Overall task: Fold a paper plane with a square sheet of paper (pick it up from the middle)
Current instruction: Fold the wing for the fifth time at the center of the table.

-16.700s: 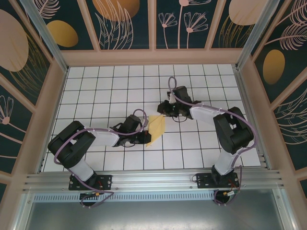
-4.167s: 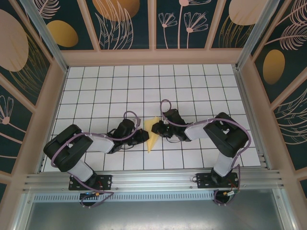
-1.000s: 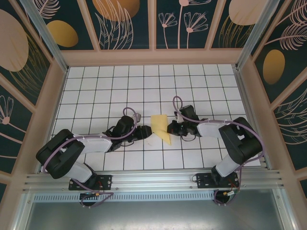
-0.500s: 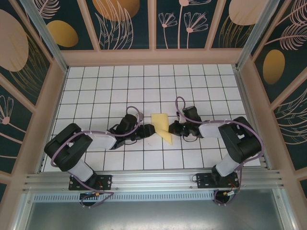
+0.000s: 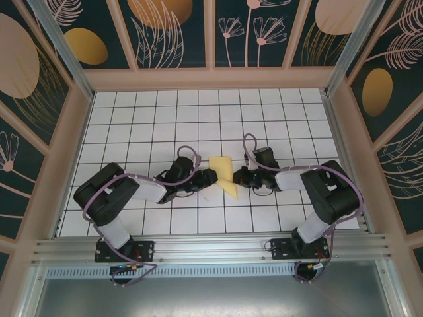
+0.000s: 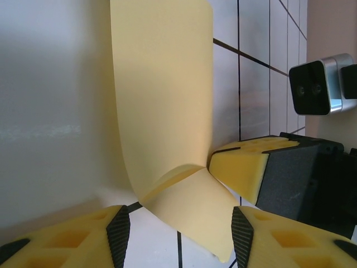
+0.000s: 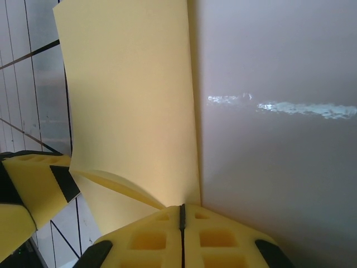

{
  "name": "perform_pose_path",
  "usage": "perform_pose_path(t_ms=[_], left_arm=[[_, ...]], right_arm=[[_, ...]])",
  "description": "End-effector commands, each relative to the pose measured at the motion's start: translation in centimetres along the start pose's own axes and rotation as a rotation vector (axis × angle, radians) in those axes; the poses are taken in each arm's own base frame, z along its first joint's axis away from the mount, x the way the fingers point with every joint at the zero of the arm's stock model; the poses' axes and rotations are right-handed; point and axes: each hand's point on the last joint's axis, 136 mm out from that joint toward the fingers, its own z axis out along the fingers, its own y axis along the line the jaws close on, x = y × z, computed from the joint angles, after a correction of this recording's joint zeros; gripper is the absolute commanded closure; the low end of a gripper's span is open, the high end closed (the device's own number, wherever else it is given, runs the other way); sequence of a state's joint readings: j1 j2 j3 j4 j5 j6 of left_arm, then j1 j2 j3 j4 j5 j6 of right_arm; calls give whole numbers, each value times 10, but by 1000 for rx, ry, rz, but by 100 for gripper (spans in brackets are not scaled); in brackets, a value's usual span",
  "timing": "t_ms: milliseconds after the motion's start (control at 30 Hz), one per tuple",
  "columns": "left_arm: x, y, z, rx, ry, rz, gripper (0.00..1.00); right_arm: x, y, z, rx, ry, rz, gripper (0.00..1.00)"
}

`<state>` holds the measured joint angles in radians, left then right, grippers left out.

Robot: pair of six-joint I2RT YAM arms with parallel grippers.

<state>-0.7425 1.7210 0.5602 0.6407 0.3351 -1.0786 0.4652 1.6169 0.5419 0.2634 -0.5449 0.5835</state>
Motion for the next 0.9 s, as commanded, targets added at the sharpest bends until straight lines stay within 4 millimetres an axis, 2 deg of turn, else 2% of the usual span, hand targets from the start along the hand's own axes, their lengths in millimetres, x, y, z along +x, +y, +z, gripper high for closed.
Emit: perform_pose_path(t_ms=[0,200,367,467,667,767,867], left_arm=[[-2,-12,8,52,-1,-6,47],[0,-24,11,115,6,2,53],[0,-23,10,123,-6,1,68],[-2,-22,8,124,-22,-5,78],[-4,-22,10,125,-30,-4,87],[-4,-21,11,123,-29,-5,89],[-3,-21,12,124,-26,-4,90]], right_arm=[[10,-12,4,16,22,27,91],[10,-13,5,10,27,33,91],[5,-8,1,2,12,30,89],[-4,-1,-8,0,-19,19,85],[-25,5,-43,77,-135,-7,80],[-25,16,-54,56,-155,-30,80],[-15,33,-53,-35,-116,-49,84]])
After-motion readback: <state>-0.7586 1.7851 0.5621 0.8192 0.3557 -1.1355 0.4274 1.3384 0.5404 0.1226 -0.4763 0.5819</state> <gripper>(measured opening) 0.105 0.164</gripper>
